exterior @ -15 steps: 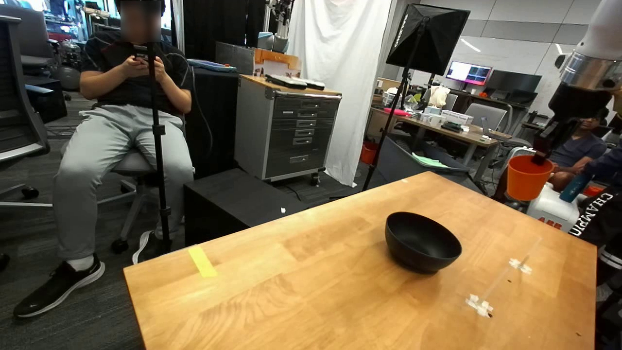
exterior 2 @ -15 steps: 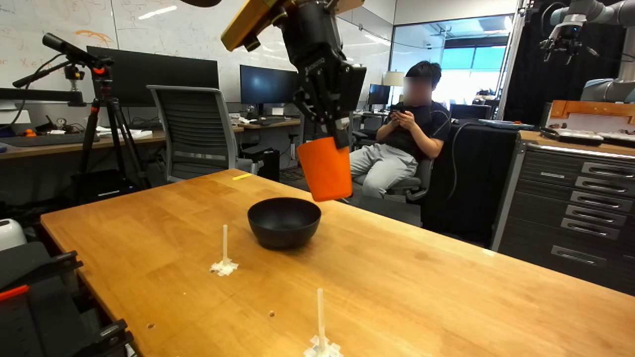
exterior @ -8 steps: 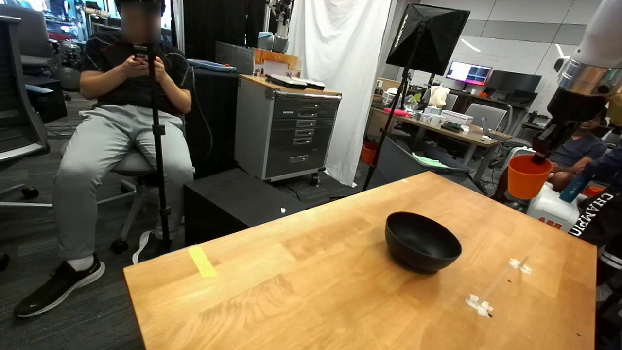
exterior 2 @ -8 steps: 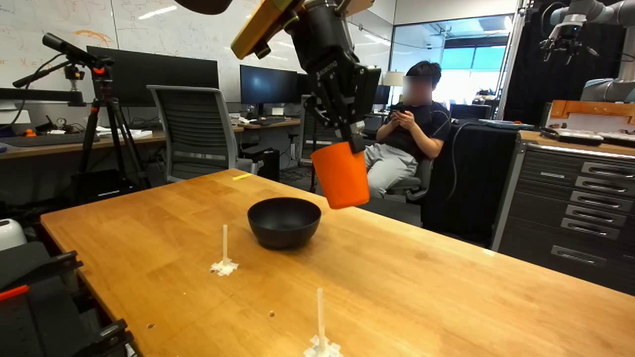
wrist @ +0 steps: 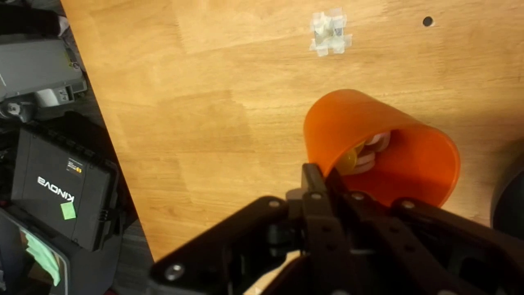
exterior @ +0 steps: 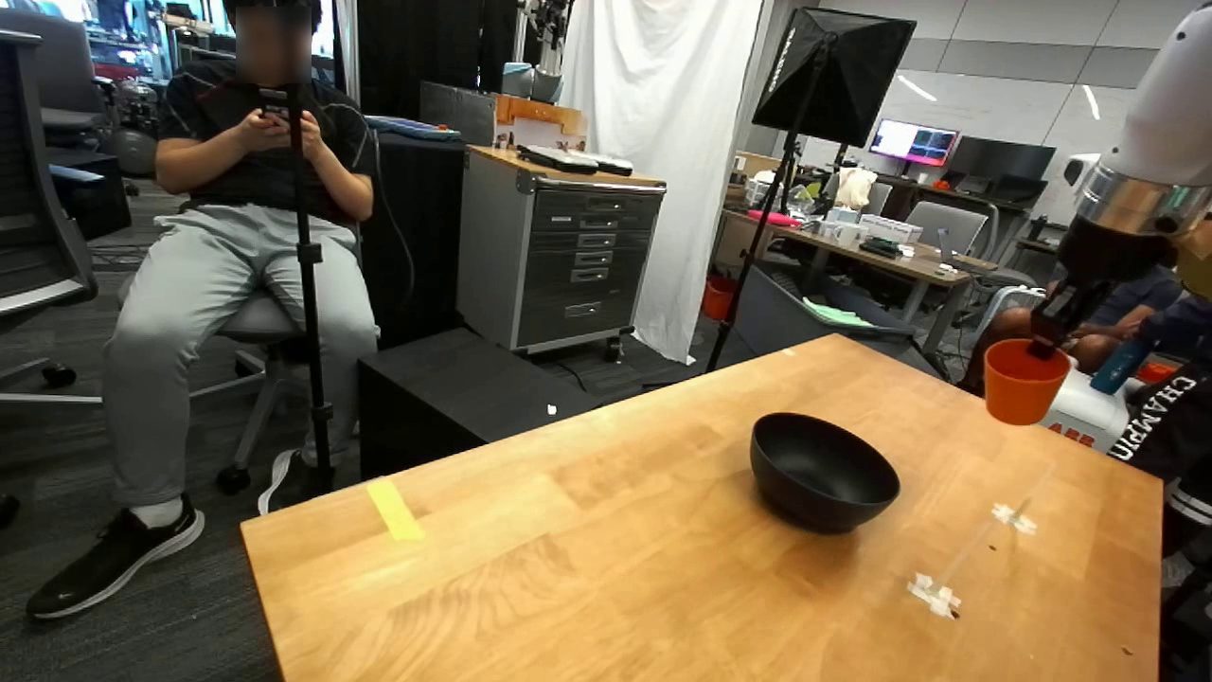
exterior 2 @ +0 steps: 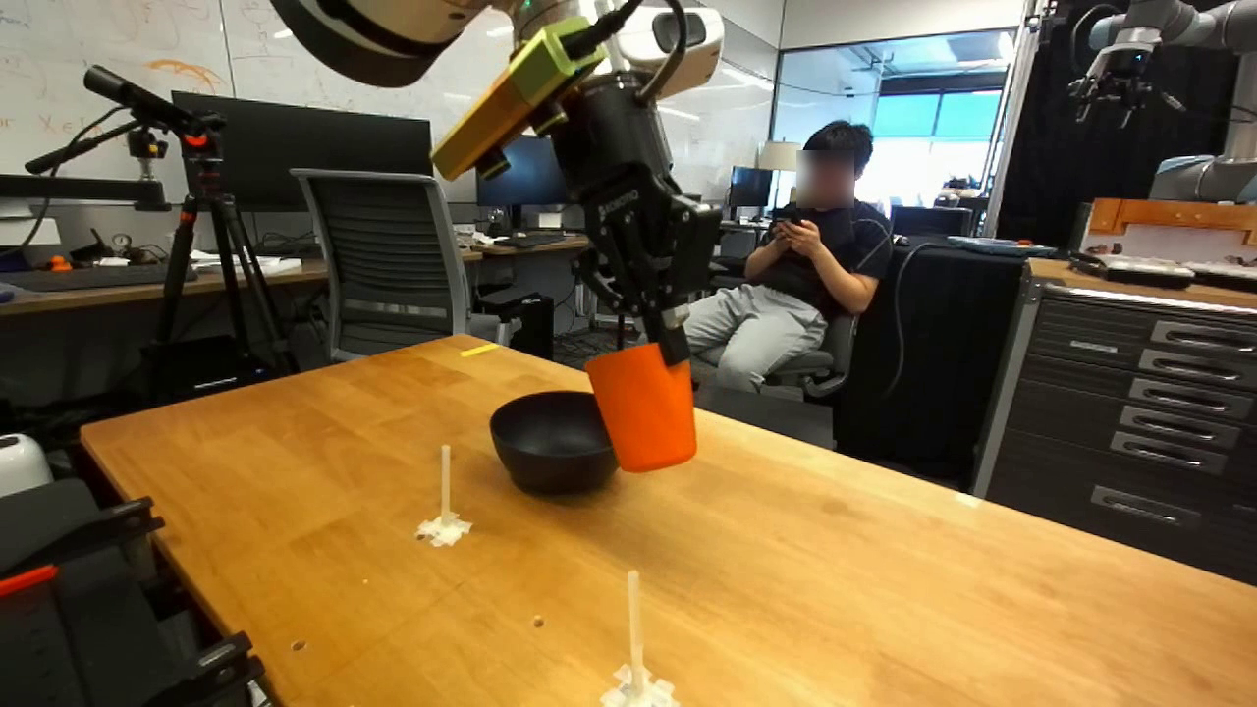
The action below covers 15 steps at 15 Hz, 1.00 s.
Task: Pick the cup and pour its contents into the bowl
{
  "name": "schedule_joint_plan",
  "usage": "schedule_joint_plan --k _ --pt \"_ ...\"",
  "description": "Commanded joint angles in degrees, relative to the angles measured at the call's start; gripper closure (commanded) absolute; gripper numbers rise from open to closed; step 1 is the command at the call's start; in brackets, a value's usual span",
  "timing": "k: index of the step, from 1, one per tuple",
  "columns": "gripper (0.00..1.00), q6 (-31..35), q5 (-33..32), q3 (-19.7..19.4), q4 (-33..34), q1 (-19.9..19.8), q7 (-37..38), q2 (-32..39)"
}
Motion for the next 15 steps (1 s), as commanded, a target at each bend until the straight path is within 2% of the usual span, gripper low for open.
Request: schedule_joint_plan --k 1,6,10,13,15 --pt "0.99 4.1 -1.67 -0.59 -2.5 0.33 1.85 0.75" --pt "0.99 10.5 -4.98 -0.83 -2.82 0.78 5.59 5.57" --pt "0.99 13.04 -10.46 -1.44 -2.11 2.22 12.52 8.48" --pt "0.99 13.77 -14.87 -1.32 -2.48 3.86 18.47 8.1" --pt "0.99 13.5 -18.48 0.18 -2.74 3.8 22.85 7.4"
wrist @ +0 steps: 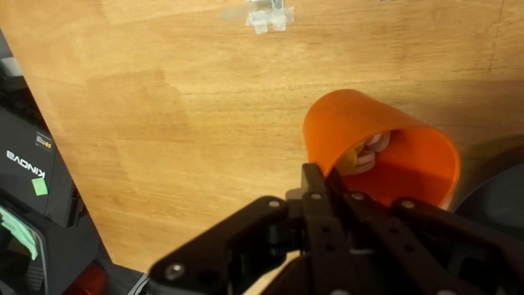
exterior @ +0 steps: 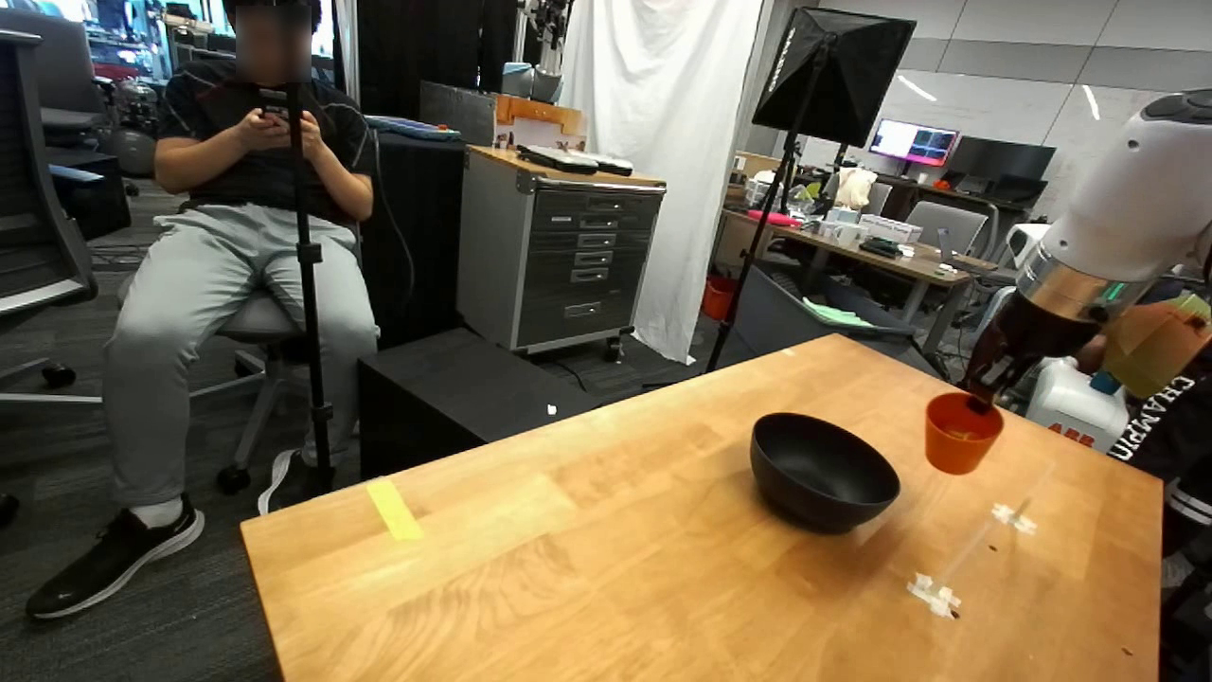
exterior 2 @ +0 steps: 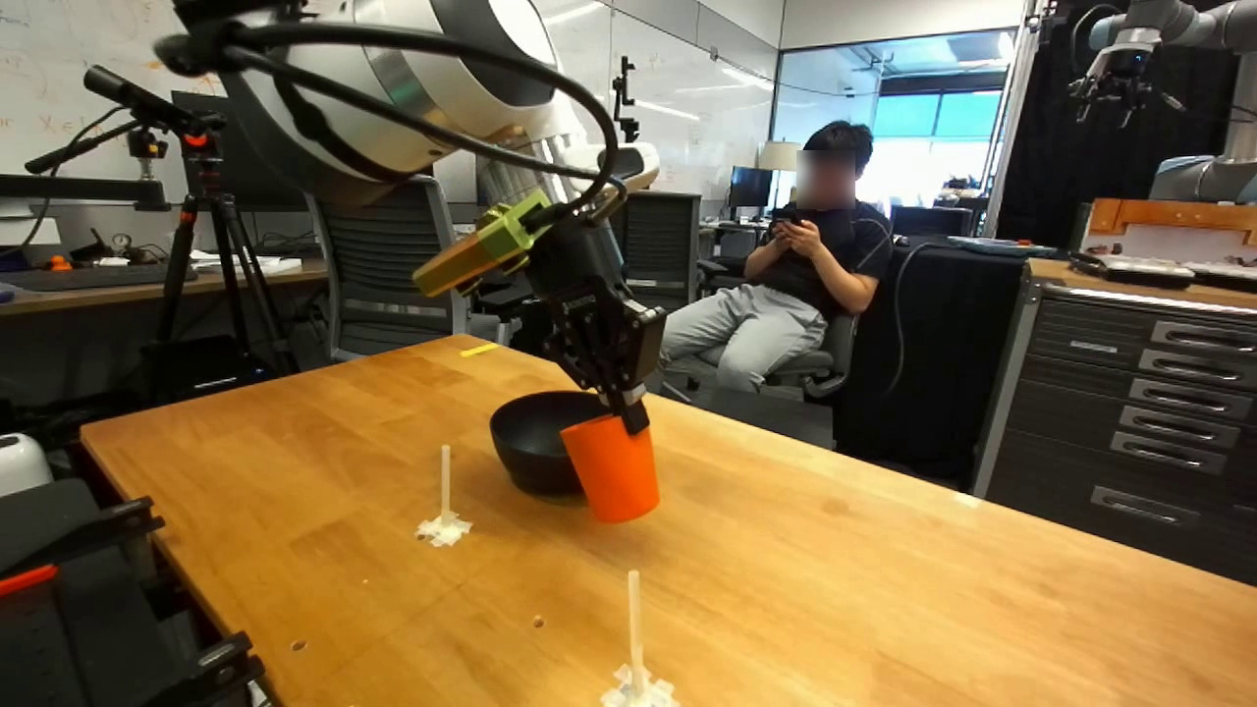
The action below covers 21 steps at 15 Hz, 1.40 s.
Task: Pick the cup and pour its contents into the bowl
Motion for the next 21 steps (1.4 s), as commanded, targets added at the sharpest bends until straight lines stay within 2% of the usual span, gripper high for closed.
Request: schedule_joint_plan --k 1,9,17,21 --pt "0.99 0.29 -6.15 0.46 -0.14 1.74 8.07 -1.53" --pt "0.99 -3.68 -16.55 1.33 -1.45 4.54 21.26 -5.03" --pt "0.99 -6.01 -28.25 1.28 0.93 4.9 34.36 -1.42" --pt "0.99 -7.3 -31.5 2.38 0.97 6.08 39.88 -0.94"
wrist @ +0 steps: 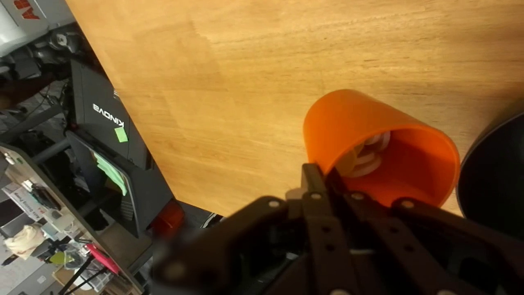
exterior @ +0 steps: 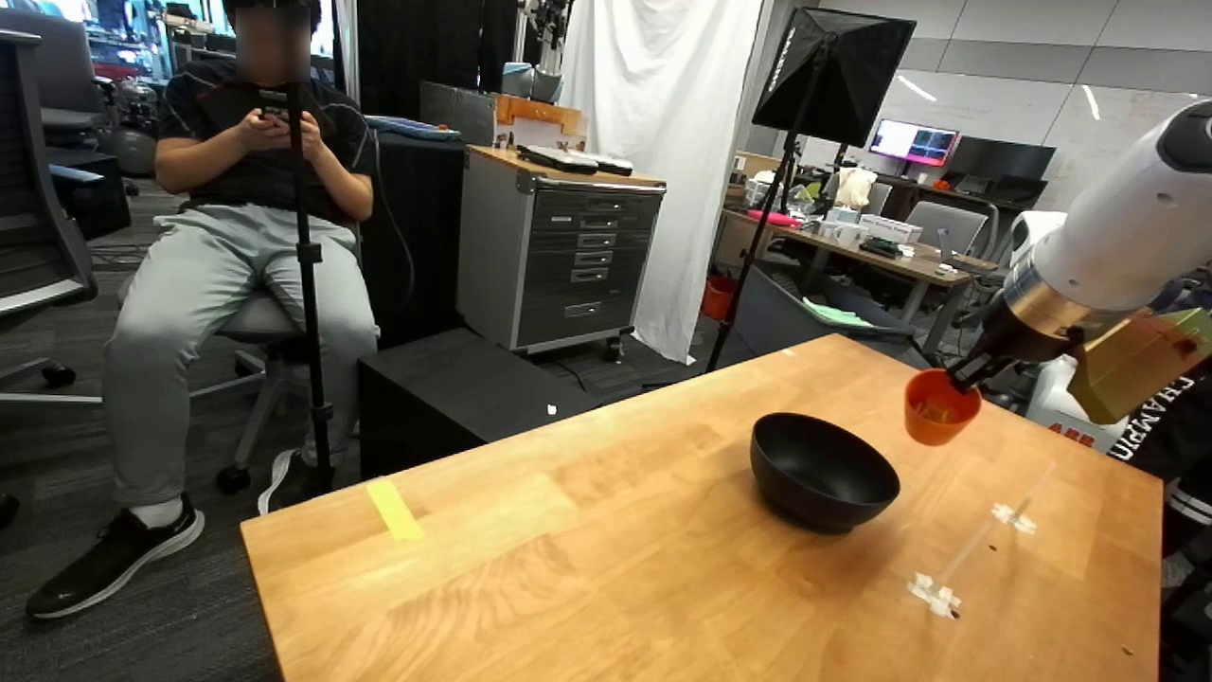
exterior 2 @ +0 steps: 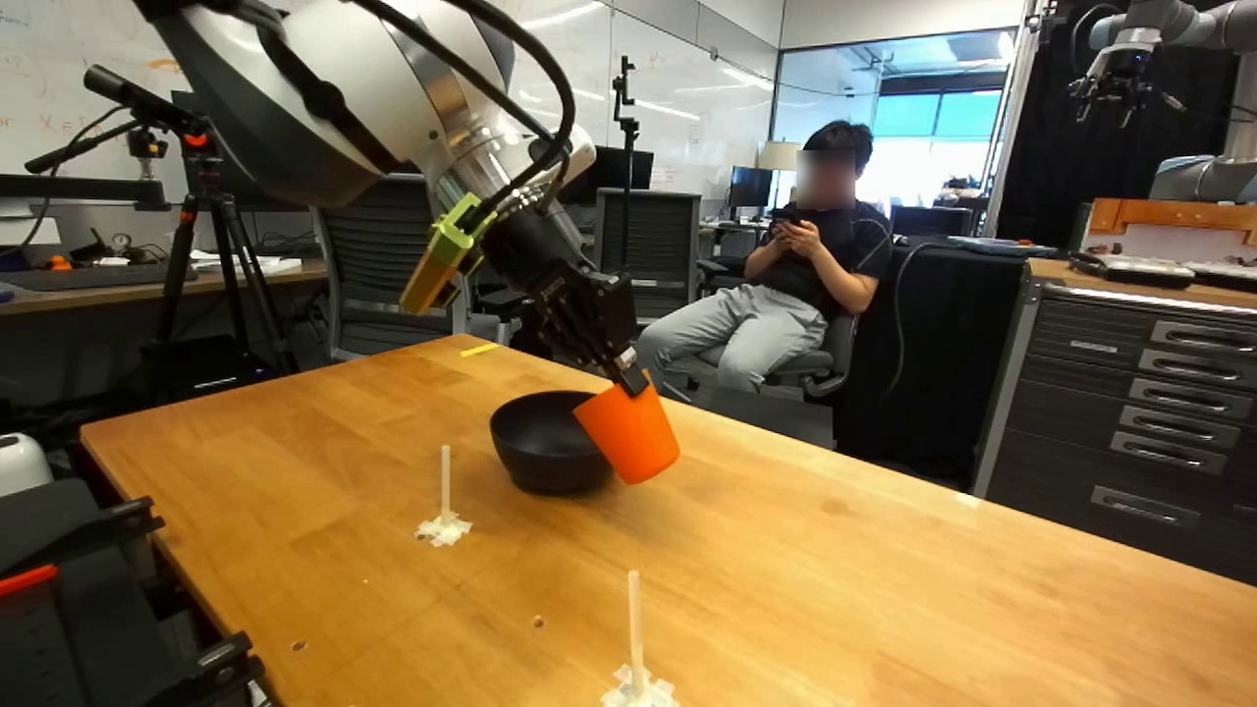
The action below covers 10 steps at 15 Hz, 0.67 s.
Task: Pick the cup and pour its contents into the bowl
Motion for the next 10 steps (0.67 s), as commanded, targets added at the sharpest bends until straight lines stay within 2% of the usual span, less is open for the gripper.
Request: schedule_joint_plan --k 1,4,10 --pt "0.99 -2.47 -3.63 1.37 1.1 1.83 6.38 0.42" --pt "0.99 -3.76 -5.65 2.49 1.42 3.16 10.12 0.68" --pt "0.99 -10.6 -11.45 4.64 1.83 5.07 16.64 1.13"
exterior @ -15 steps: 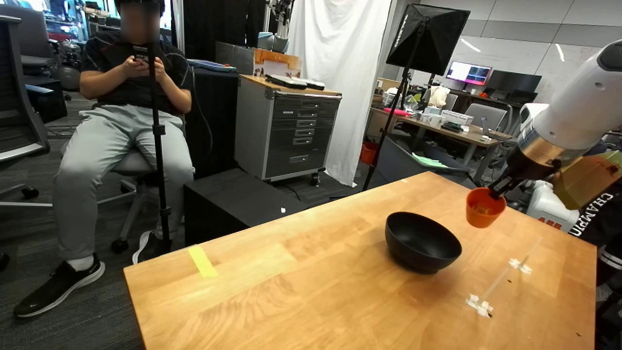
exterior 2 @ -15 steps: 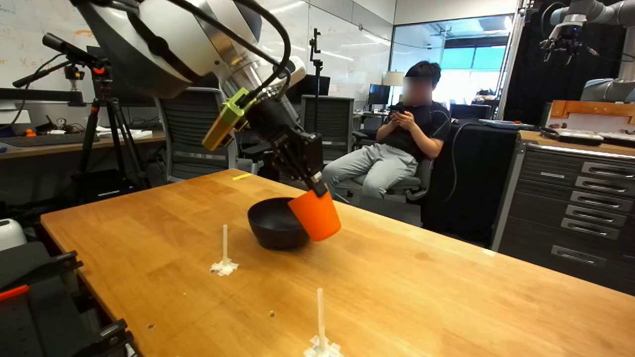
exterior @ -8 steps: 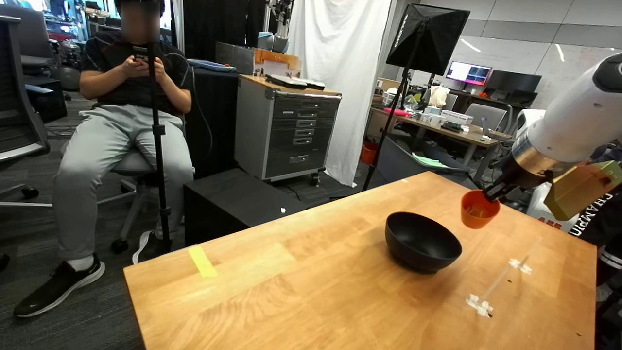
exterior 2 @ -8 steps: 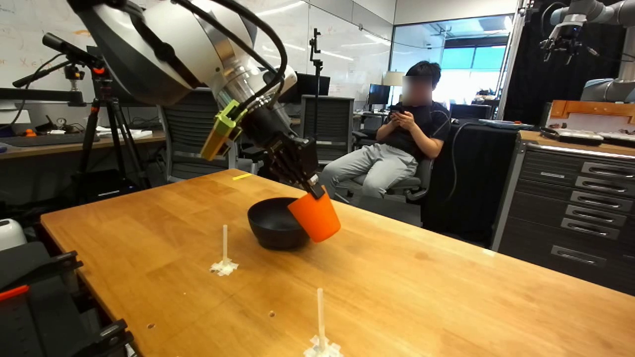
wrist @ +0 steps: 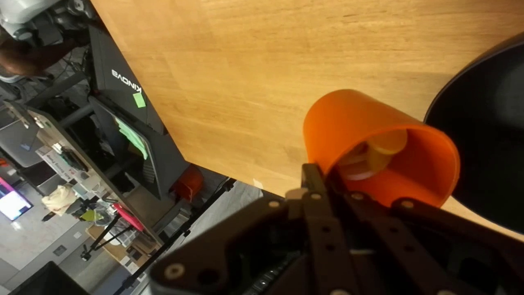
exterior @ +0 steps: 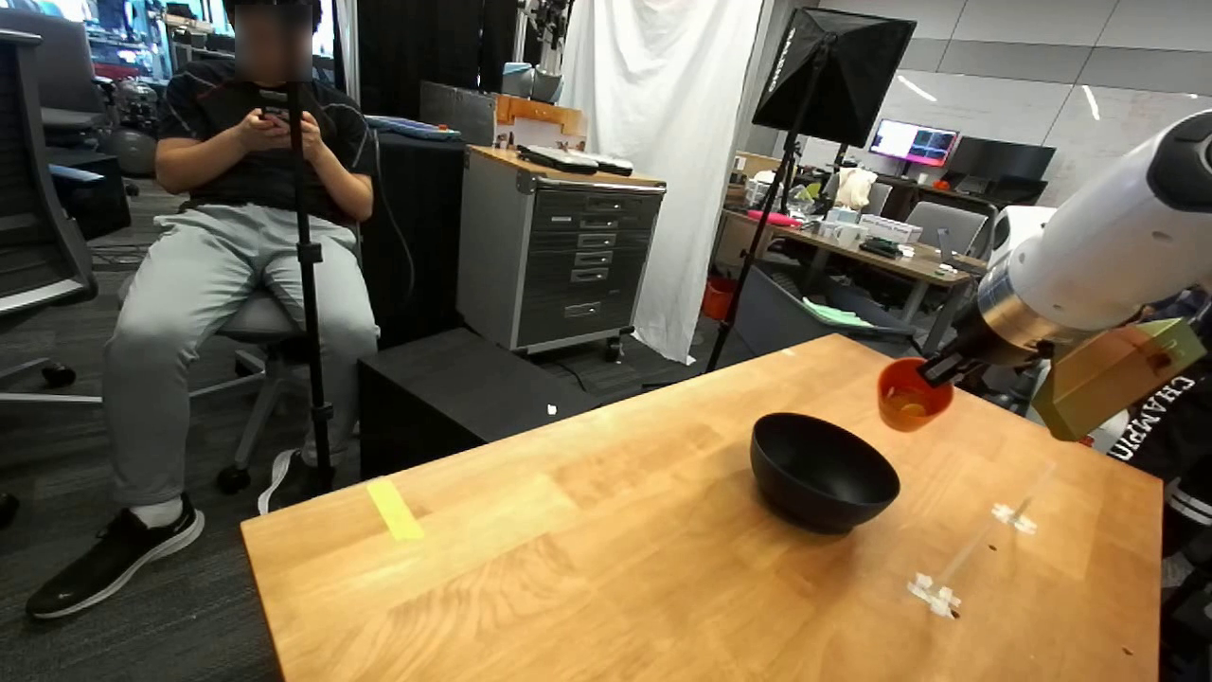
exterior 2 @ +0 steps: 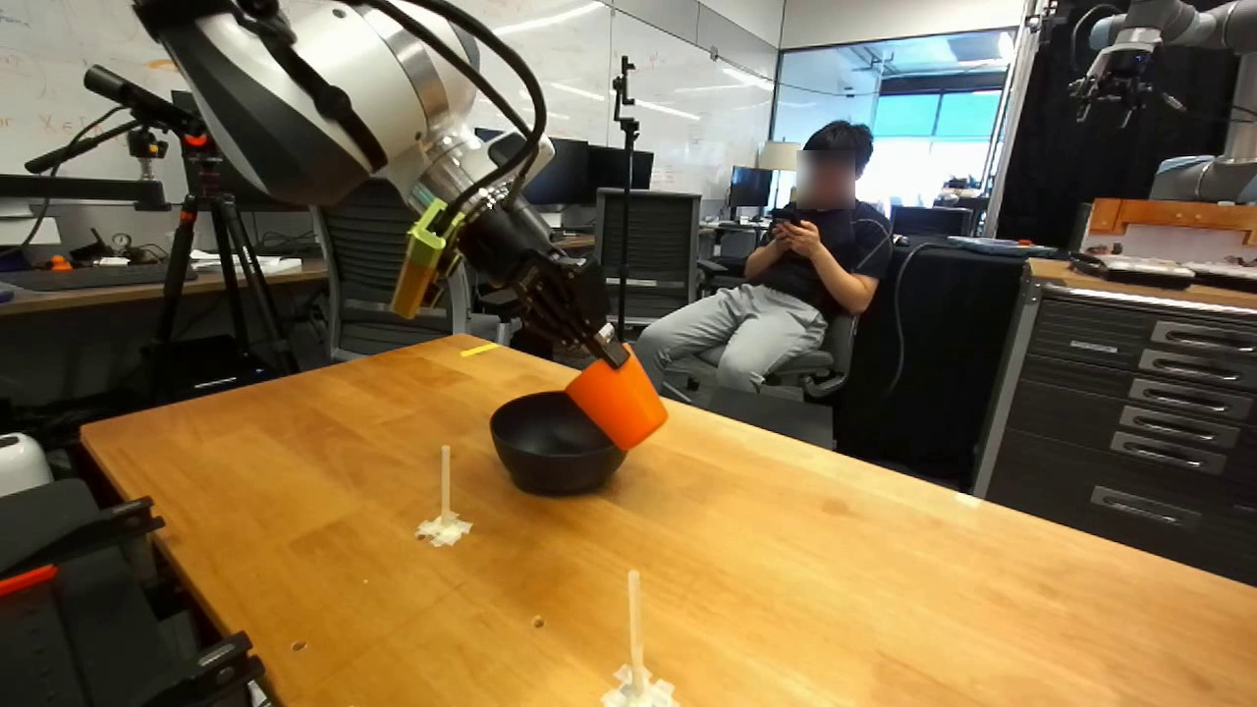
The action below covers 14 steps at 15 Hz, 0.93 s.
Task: Pick the cup and pour its contents into the bowl
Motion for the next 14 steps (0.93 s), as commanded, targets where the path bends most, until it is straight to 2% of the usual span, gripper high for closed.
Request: schedule_joint_plan --k 1,7,14 --pt "0.99 -5.31 -4.95 1.67 1.17 0.8 5.09 0.97" --pt "0.99 -8.02 -10.38 2.92 1.46 0.95 9.31 4.49" --pt "0.99 -12.32 -13.88 5.07 2.61 1.87 11.83 8.91"
